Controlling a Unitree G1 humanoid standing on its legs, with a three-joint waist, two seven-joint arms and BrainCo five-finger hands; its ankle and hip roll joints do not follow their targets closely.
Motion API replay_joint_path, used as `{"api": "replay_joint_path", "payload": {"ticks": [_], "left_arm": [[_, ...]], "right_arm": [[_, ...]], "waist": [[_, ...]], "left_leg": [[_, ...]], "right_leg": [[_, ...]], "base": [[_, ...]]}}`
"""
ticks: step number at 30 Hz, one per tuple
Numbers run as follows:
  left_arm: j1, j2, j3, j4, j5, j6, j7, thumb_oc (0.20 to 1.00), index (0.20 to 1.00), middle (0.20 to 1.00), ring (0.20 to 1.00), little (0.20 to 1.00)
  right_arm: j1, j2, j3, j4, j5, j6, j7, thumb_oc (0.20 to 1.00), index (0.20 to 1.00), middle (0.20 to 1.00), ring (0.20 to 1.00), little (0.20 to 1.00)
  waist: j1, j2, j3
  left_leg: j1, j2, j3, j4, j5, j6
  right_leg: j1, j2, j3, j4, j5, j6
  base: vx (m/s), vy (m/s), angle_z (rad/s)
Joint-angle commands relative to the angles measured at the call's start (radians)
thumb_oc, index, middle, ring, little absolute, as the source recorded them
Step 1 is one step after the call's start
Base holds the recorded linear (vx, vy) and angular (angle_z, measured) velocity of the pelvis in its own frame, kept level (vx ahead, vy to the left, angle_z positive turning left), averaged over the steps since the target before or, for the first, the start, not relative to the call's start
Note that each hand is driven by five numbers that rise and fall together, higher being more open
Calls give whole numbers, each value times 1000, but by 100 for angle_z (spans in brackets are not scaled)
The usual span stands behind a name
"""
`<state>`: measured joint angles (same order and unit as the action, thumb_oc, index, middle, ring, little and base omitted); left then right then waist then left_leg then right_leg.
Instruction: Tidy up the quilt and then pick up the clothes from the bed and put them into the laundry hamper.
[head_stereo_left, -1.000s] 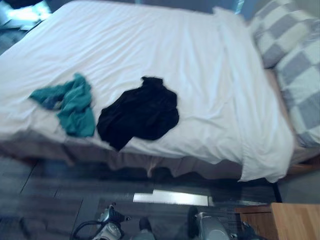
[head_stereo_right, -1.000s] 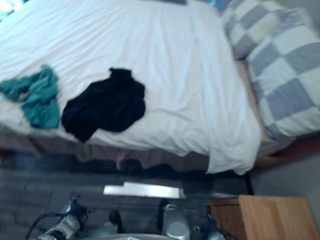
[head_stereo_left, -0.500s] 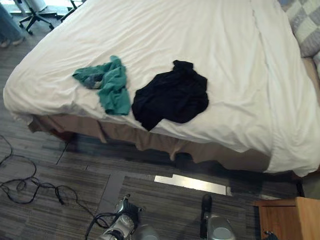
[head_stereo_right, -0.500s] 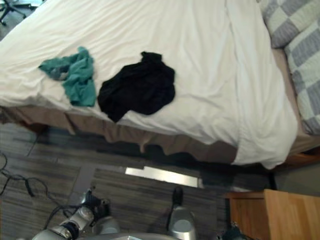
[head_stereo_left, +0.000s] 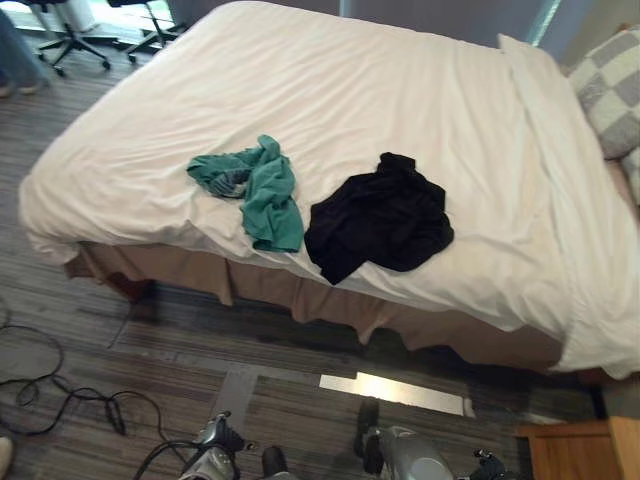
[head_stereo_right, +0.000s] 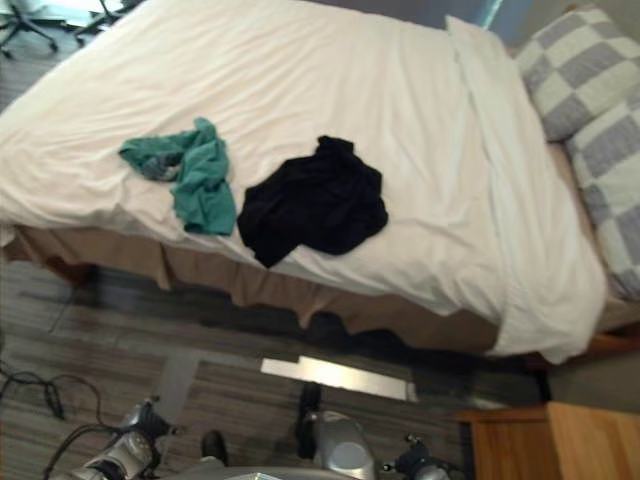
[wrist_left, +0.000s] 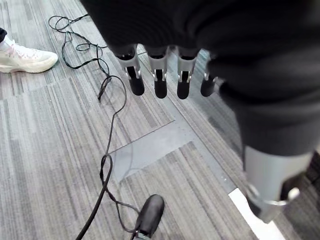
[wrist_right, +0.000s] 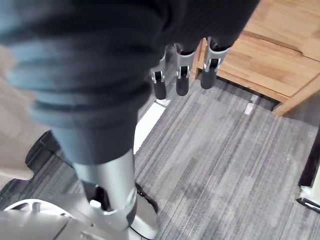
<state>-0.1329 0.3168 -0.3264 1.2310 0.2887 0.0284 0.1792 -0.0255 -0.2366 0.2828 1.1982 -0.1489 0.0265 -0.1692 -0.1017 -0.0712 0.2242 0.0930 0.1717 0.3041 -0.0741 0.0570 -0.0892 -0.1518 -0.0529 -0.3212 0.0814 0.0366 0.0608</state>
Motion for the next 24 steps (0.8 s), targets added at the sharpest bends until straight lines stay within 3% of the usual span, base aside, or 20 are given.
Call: {"api": "replay_joint_path", "payload": {"ticks": [1,2,3,4,5,7,8,10,11,12,14,18,21,23,24], "left_arm": [[-65,19,-4,-1,6,-17,3,1000,1000,1000,1000,1000],[-62,-3,-1,-40,-33,-31,11,1000,1000,1000,1000,1000],[-73,-12,-9,-60,-43,-34,17,1000,1000,1000,1000,1000],[-73,-13,-9,-60,-43,-34,17,1000,1000,1000,1000,1000],[-86,-8,-26,-71,-27,-31,37,1000,1000,1000,1000,1000],[-90,-10,-17,-78,-48,-33,48,1000,1000,1000,1000,1000],[-92,-23,12,-82,-94,-35,63,1000,1000,1000,1000,1000],[-94,-32,13,-64,-88,-38,64,1000,1000,1000,1000,1000],[-95,-36,8,-53,-85,-37,65,1000,1000,1000,1000,1000],[-95,-36,8,-53,-85,-37,65,1000,1000,1000,1000,1000],[-95,-46,-9,-25,-73,-40,56,1000,1000,1000,1000,1000],[-94,-57,-34,-17,-56,-42,43,1000,1000,1000,1000,1000],[-92,-38,-45,-29,-37,-40,33,1000,1000,1000,1000,1000],[-95,-19,-35,-29,-40,-29,37,1000,1000,1000,1000,1000],[-90,-6,-22,-25,-43,-25,40,1000,1000,1000,1000,1000]], "right_arm": [[-70,-44,31,5,-13,-1,-10,1000,1000,1000,1000,1000],[-93,-66,42,18,-34,8,-16,1000,1000,1000,1000,1000],[-111,-78,44,19,-37,11,-22,1000,1000,1000,1000,1000],[-111,-78,44,19,-37,11,-22,1000,1000,1000,1000,1000],[-136,-89,49,14,-42,13,-29,1000,1000,1000,1000,1000],[-141,-90,47,10,-35,12,-32,1000,1000,1000,1000,1000],[-156,-92,30,-14,-9,11,-35,1000,1000,1000,1000,1000],[-161,-93,24,-17,-10,10,-35,1000,1000,1000,1000,1000],[-159,-95,18,-13,-9,9,-37,1000,1000,1000,1000,1000],[-159,-95,18,-13,-9,9,-37,1000,1000,1000,1000,1000],[-143,-94,7,0,-18,10,-36,1000,1000,1000,1000,1000],[-109,-82,-21,10,-11,7,-35,1000,1000,1000,1000,1000],[-85,-43,-38,-13,-8,7,-28,1000,1000,1000,1000,1000],[-102,-15,-8,-33,-14,9,-20,1000,1000,1000,1000,1000],[-108,-7,9,-60,-11,4,-12,1000,1000,1000,1000,1000]], "waist": [[-17,-6,63],[11,7,98],[20,14,122],[20,15,122],[26,12,145],[24,15,144],[9,38,114],[3,65,94],[4,70,89],[5,71,86],[4,77,74],[-4,75,51],[-5,31,31],[11,5,43],[24,3,48]], "left_leg": [[-85,-41,27,289,-210,-21],[-188,10,12,559,-131,-79],[-255,38,-8,685,-94,-107],[-256,39,-9,686,-94,-107],[-316,78,-10,749,-66,-113],[-312,93,7,711,-71,-104],[-237,107,44,409,-96,-71],[-184,110,18,168,-27,-82],[-179,126,-12,114,4,-90],[-180,126,-11,110,8,-90],[-172,169,-88,56,39,-107],[-182,200,-147,76,35,-118],[-170,132,-139,112,-42,-93],[-154,103,-104,129,-69,-64],[-127,94,-76,117,-75,-54]], "right_leg": [[61,-49,25,-20,-93,54],[116,-52,21,-54,-107,24],[141,-49,21,-70,-114,8],[141,-48,20,-70,-114,8],[154,-60,37,-76,-121,10],[154,-68,42,-78,-120,19],[142,-99,69,-90,-112,62],[129,-124,101,-85,-106,92],[130,-138,115,-77,-108,100],[126,-137,116,-78,-106,99],[144,-162,138,-62,-117,115],[162,-202,154,-45,-122,142],[155,-272,176,-1,-54,187],[111,-301,177,47,39,184],[89,-316,140,70,58,170]], "base": [[153,-18,-21],[96,-30,-18],[96,-30,-18],[76,67,-30],[113,133,-34],[174,278,-55],[253,550,-69],[275,636,-74],[147,348,-66],[161,332,-50],[174,313,-46],[201,455,-24],[191,549,22],[52,308,-1],[61,333,-38]]}}
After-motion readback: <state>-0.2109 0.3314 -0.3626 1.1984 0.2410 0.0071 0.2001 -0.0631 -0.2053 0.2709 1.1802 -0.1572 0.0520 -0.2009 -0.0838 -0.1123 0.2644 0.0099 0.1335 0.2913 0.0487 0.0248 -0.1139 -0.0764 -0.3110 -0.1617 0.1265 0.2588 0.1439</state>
